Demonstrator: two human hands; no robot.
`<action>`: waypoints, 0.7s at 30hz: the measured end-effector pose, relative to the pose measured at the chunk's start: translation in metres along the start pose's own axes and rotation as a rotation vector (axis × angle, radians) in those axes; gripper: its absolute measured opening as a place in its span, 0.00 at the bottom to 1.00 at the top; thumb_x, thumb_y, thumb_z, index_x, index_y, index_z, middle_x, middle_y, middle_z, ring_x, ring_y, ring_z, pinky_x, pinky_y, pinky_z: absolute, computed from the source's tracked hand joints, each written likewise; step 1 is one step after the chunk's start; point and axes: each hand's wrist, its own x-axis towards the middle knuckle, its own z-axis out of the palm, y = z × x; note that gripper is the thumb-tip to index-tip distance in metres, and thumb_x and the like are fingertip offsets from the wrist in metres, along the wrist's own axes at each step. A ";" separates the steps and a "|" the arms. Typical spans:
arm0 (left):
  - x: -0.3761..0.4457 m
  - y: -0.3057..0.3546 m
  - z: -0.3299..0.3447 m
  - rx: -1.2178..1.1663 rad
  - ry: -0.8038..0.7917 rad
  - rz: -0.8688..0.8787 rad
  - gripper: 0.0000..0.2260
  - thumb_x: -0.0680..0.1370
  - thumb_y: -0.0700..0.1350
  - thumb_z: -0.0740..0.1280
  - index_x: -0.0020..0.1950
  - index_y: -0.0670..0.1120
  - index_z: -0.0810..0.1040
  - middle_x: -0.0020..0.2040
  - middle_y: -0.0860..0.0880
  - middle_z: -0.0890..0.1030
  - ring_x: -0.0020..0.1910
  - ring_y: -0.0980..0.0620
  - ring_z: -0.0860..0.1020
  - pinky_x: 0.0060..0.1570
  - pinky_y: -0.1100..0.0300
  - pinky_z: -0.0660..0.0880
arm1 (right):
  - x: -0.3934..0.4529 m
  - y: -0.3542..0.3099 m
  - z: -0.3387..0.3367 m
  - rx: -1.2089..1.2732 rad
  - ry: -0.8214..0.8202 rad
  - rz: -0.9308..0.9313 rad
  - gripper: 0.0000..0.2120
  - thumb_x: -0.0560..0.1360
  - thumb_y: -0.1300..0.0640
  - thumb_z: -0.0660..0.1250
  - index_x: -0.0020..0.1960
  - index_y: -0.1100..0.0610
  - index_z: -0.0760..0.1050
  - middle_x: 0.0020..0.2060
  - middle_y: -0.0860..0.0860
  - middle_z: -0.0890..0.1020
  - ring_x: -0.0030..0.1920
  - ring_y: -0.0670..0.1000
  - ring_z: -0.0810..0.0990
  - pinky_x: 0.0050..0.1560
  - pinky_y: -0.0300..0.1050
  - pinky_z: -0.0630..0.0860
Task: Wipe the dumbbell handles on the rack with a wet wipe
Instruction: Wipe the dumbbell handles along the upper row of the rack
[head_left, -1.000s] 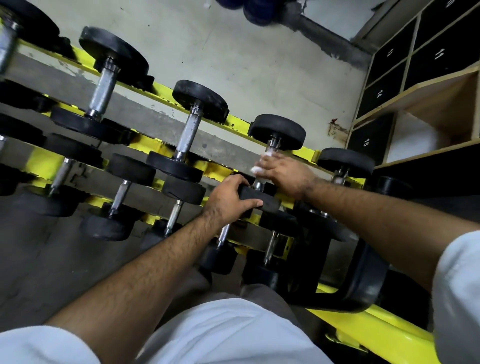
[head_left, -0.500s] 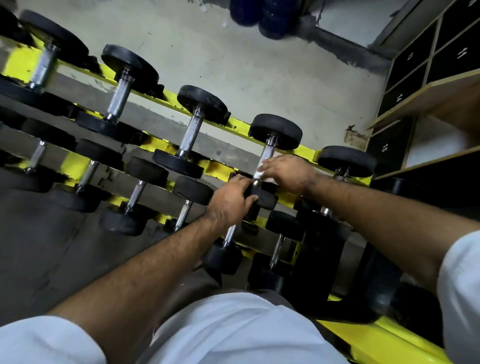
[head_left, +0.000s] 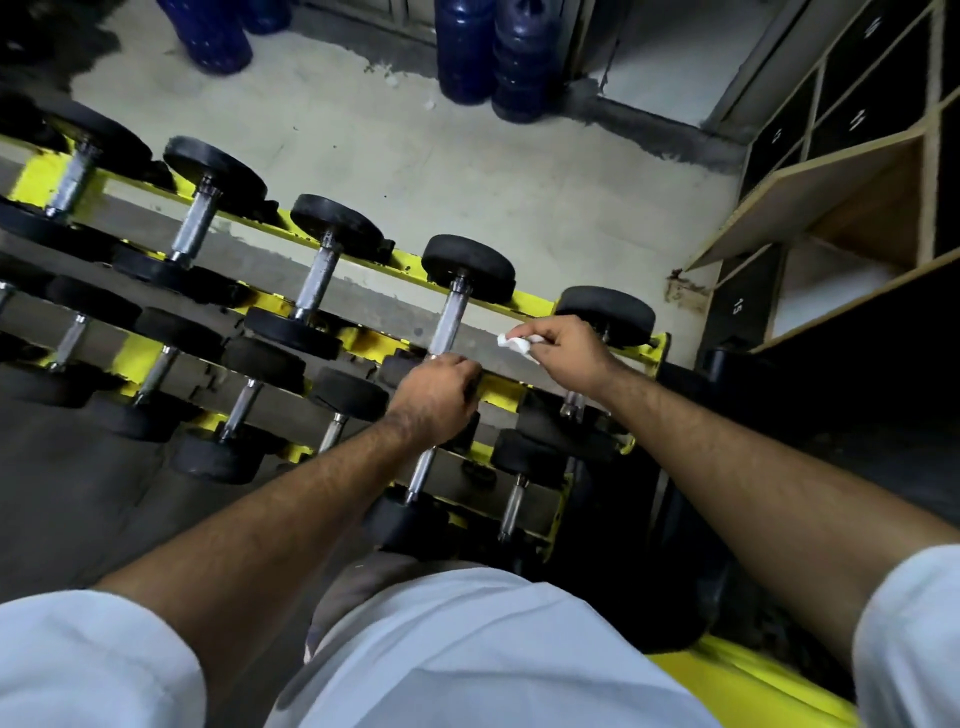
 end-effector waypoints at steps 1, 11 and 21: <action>0.002 0.010 0.005 0.006 -0.005 0.002 0.15 0.77 0.50 0.67 0.62 0.47 0.77 0.57 0.48 0.79 0.55 0.46 0.78 0.54 0.51 0.78 | -0.005 0.005 -0.008 -0.003 0.005 -0.006 0.09 0.75 0.52 0.69 0.52 0.47 0.86 0.49 0.40 0.86 0.52 0.42 0.83 0.55 0.45 0.79; 0.004 0.093 0.059 -0.148 -0.039 -0.097 0.19 0.76 0.58 0.69 0.61 0.47 0.77 0.58 0.45 0.78 0.56 0.44 0.78 0.54 0.53 0.76 | -0.047 0.057 -0.054 0.194 0.052 0.038 0.06 0.77 0.58 0.70 0.52 0.52 0.83 0.48 0.46 0.85 0.50 0.46 0.81 0.53 0.43 0.76; -0.004 0.135 0.092 -0.131 -0.007 -0.278 0.29 0.74 0.66 0.67 0.65 0.47 0.73 0.65 0.47 0.70 0.61 0.45 0.75 0.58 0.50 0.77 | -0.059 0.081 -0.074 -0.260 0.217 -0.173 0.17 0.75 0.65 0.65 0.60 0.52 0.83 0.58 0.45 0.84 0.56 0.45 0.82 0.57 0.29 0.71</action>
